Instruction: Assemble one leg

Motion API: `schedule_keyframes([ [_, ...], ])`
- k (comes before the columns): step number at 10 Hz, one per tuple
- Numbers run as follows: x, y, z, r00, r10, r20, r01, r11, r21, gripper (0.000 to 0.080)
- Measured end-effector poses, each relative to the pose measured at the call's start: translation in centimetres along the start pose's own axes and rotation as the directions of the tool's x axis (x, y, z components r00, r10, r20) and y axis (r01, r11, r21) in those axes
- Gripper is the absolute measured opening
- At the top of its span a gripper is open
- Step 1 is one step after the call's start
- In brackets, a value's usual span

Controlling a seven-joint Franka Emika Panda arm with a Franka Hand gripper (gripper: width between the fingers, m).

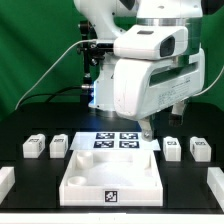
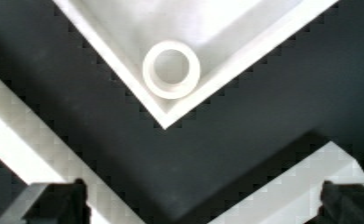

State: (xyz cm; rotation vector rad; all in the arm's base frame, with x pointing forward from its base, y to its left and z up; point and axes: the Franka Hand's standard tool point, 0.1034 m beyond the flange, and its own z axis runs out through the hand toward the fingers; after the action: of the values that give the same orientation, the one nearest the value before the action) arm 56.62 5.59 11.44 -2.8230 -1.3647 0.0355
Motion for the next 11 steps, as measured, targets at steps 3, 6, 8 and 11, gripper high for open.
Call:
schedule_keyframes([
  [3,0.0,0.0,0.0,1.0,0.0,0.0,0.0,1.0,0.0,0.065],
  [6,0.0,0.0,0.0,1.0,0.0,0.0,0.0,1.0,0.0,0.065],
  [8,-0.2,-0.2,0.2,0.999,-0.052,0.002,0.052,0.999,0.002,0.065],
  [11,-5.0,-5.1,3.1,0.933,-0.358,0.028,0.358,0.934,0.017,0.065],
])
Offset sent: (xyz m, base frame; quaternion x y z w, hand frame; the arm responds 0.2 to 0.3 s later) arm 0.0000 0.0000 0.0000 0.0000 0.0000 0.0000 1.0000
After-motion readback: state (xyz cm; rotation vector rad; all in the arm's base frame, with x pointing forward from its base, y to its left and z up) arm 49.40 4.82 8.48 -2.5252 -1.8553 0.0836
